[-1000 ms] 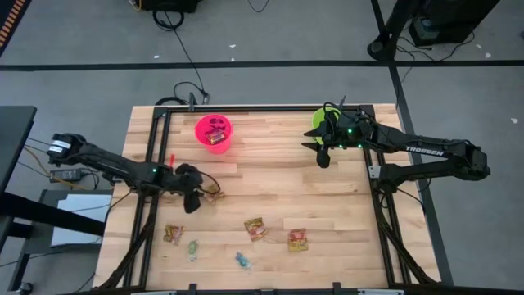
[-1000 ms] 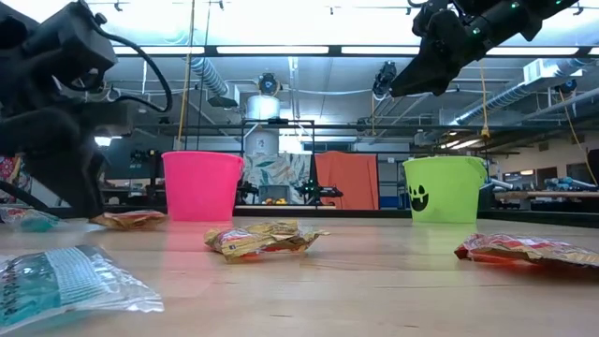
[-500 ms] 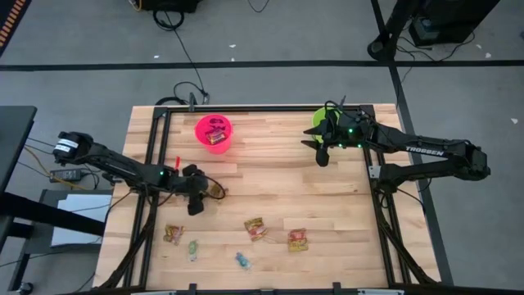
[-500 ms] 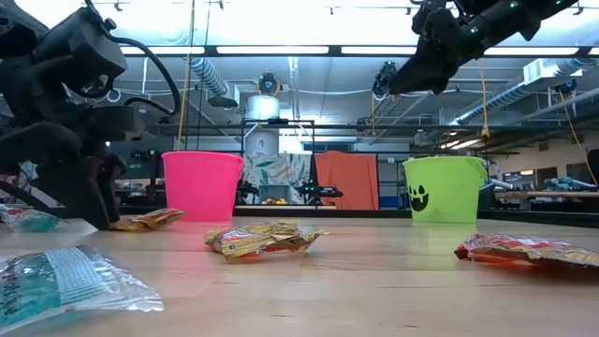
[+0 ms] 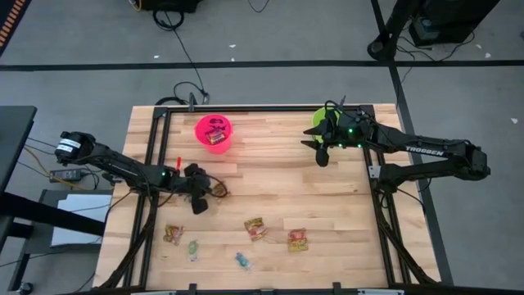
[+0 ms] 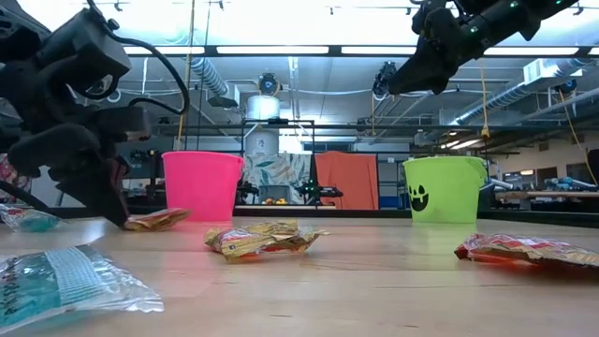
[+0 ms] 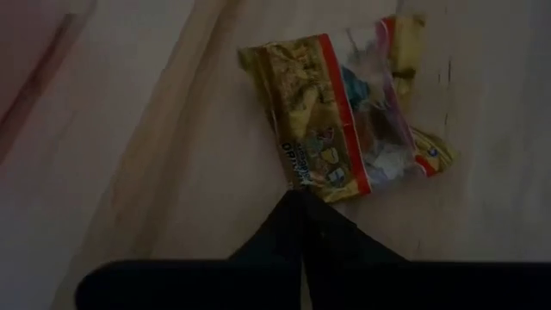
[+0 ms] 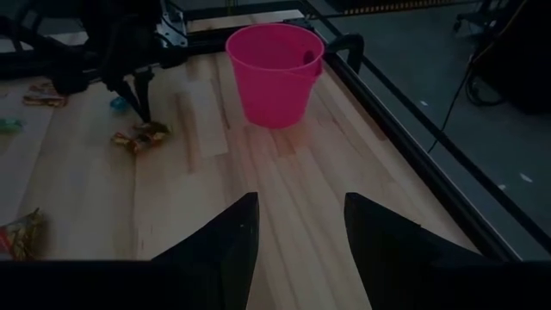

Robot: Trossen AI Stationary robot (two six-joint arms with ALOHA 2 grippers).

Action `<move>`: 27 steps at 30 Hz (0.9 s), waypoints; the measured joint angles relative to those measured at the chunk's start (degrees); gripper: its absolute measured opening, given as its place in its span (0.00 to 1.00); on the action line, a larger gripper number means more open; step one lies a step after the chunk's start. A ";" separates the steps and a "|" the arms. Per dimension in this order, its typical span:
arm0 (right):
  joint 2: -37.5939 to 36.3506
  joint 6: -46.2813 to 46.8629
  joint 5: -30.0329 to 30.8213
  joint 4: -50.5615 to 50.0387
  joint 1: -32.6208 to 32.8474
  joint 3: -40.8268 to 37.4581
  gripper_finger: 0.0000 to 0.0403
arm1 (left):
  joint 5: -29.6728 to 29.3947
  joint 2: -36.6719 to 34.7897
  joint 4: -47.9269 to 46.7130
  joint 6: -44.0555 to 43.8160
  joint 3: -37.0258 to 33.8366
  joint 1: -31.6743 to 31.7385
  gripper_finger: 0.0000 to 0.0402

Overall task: Sort candy by brand, put in halloween buckets
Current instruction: Put the gold red candy into the pink bucket

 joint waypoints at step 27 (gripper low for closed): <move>0.00 0.44 0.61 -1.52 1.60 0.00 0.46 | -17.08 -0.07 -10.98 10.70 15.66 0.00 0.00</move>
